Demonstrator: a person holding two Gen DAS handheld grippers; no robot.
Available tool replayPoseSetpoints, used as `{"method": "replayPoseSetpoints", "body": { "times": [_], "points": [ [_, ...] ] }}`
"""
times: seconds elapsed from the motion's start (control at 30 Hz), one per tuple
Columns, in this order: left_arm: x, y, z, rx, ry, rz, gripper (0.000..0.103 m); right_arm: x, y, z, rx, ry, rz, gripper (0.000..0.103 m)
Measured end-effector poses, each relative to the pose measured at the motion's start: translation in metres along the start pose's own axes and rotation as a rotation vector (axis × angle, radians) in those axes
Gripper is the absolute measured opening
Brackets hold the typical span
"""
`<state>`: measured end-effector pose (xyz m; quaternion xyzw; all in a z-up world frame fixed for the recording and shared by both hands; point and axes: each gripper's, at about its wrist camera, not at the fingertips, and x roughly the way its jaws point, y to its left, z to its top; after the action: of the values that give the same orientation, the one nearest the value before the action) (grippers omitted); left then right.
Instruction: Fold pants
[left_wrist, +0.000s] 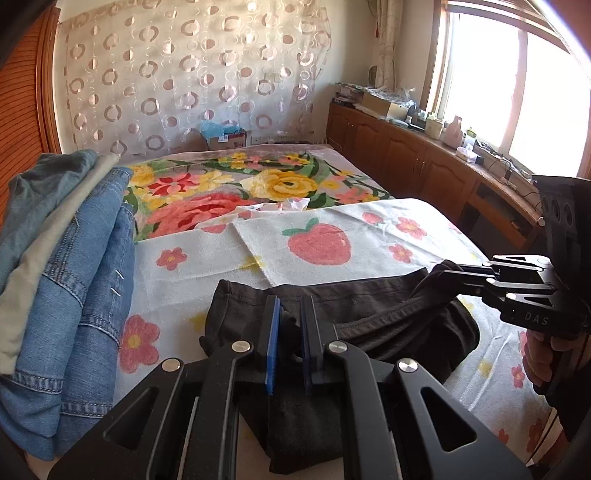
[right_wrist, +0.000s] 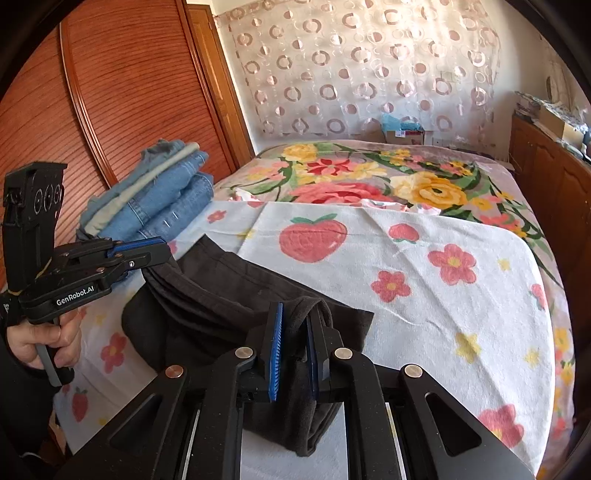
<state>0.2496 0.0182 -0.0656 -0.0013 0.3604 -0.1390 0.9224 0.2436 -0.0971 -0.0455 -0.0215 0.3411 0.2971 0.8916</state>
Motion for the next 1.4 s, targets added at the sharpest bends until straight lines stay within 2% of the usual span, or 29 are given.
{"method": "replayPoseSetpoints", "body": {
  "times": [0.07,0.13,0.2,0.33,0.43,0.47,0.5,0.63,0.83,1.0,1.03,1.07,1.1,1.3,1.4],
  "points": [
    [0.001,0.001,0.000,-0.002,0.003,-0.005,0.012,0.001,-0.001,0.002,0.004,0.008,-0.003,0.014],
    [0.000,0.003,0.000,-0.007,0.003,-0.010,0.012,0.002,-0.002,0.005,0.006,0.017,-0.025,0.020],
    [0.000,0.003,0.000,-0.009,0.002,-0.002,0.012,0.002,-0.005,0.009,0.013,0.009,-0.052,0.031],
    [-0.001,0.006,0.002,-0.018,0.013,0.012,0.017,-0.003,-0.010,0.009,0.035,-0.009,-0.060,0.035],
    [-0.005,0.005,0.003,-0.011,0.007,0.025,0.034,-0.007,-0.010,0.004,0.030,-0.013,-0.063,0.035],
    [-0.007,0.005,0.003,-0.009,0.002,0.026,0.048,-0.008,-0.010,0.001,0.030,-0.011,-0.063,0.036],
    [-0.009,0.005,0.002,-0.007,-0.004,0.029,0.052,-0.009,-0.010,0.000,0.029,-0.008,-0.060,0.036],
    [-0.008,0.006,-0.001,0.005,0.011,0.029,0.052,-0.007,-0.008,-0.002,0.000,0.012,-0.052,0.036],
    [0.016,0.004,-0.012,0.032,0.108,0.014,0.052,0.010,-0.014,0.009,-0.052,0.040,-0.044,0.036],
    [0.024,0.005,-0.011,0.028,0.116,0.021,0.052,0.021,-0.019,0.017,-0.091,0.070,0.005,0.035],
    [0.024,0.005,-0.010,0.031,0.114,0.021,0.052,0.023,-0.019,0.018,-0.098,0.075,0.016,0.033],
    [0.026,0.005,-0.009,0.033,0.115,0.019,0.052,0.025,-0.019,0.019,-0.103,0.083,0.027,0.018],
    [0.027,0.005,-0.008,0.032,0.120,0.016,0.051,0.026,-0.019,0.019,-0.115,0.093,0.038,0.010],
    [0.034,0.005,-0.002,0.038,0.125,-0.010,0.026,0.015,-0.028,0.022,-0.089,0.023,0.037,0.007],
    [0.038,0.007,0.004,0.034,0.135,-0.034,0.019,0.014,-0.030,0.021,-0.079,0.017,0.021,0.007]
  ]
}}
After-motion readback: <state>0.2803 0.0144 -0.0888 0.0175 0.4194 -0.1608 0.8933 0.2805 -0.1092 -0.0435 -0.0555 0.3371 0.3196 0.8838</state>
